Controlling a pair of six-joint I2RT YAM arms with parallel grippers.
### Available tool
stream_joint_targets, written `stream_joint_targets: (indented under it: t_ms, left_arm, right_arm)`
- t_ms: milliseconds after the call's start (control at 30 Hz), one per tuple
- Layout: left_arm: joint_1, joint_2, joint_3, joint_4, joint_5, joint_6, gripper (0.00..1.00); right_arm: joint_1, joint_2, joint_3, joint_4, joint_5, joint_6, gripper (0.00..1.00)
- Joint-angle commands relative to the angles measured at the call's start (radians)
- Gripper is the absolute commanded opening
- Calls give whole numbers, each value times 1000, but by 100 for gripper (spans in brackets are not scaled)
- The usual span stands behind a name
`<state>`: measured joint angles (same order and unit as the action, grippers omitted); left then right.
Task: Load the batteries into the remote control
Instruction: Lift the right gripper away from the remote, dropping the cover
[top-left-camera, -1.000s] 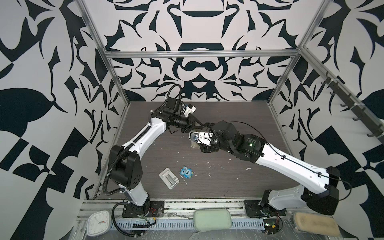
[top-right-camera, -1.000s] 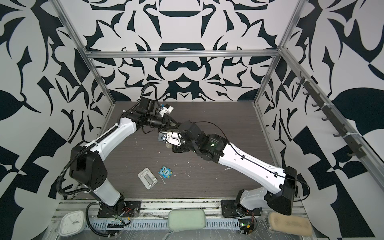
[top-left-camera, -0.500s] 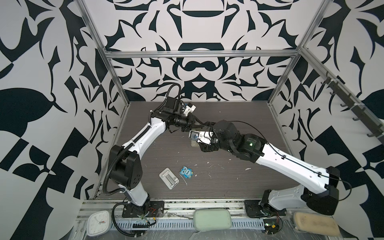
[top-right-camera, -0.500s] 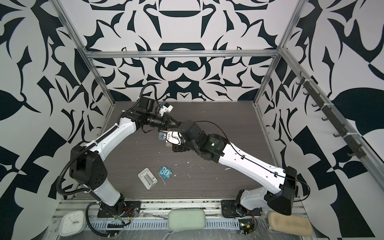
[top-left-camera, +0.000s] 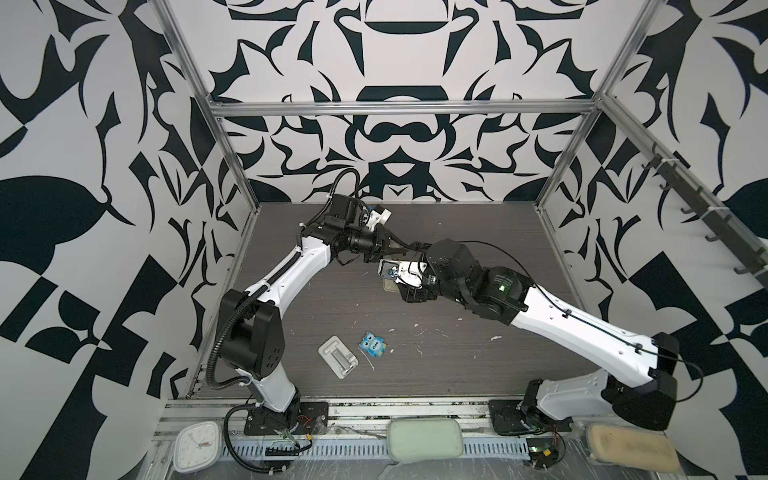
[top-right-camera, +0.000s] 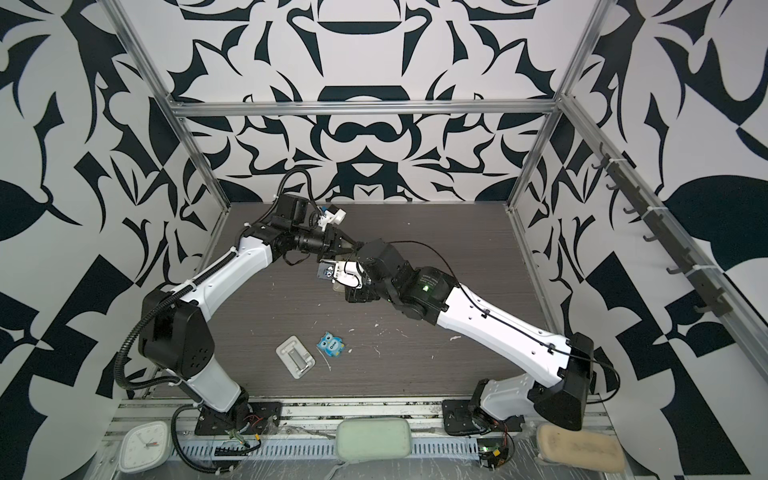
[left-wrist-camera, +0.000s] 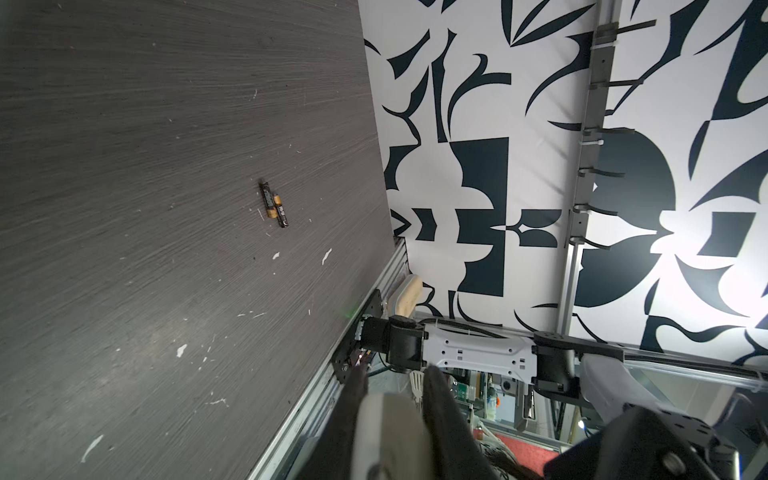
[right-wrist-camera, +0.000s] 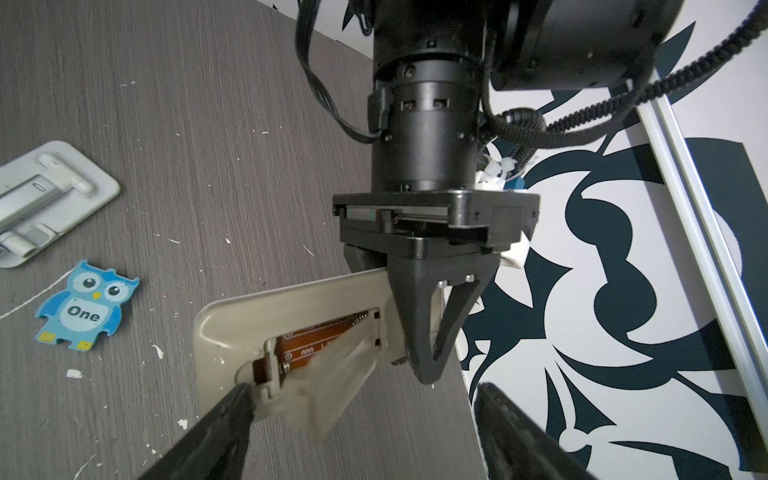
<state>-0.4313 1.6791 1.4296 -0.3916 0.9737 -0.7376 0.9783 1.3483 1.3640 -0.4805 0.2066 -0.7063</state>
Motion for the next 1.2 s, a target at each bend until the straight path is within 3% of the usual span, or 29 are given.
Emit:
stream_joint_targets:
  t_ms: [0,533,933,1167]
  left_arm:
    - [6,4,-22,74,48,-49,0]
    - [22,20,-32,117,53,-78,0]
    - [106,-35,-148,137,-24,-86,0]
    - [122,-75,-215,123,-67,-68,0]
  right_arm:
    - [-3,7,17,-3,10,8,87]
    - [-3,12,24,6,21,14,87]
    - [-3,-77,-27,17,17,223,87]
    - [-4,-115,-36,-12,80,331,87]
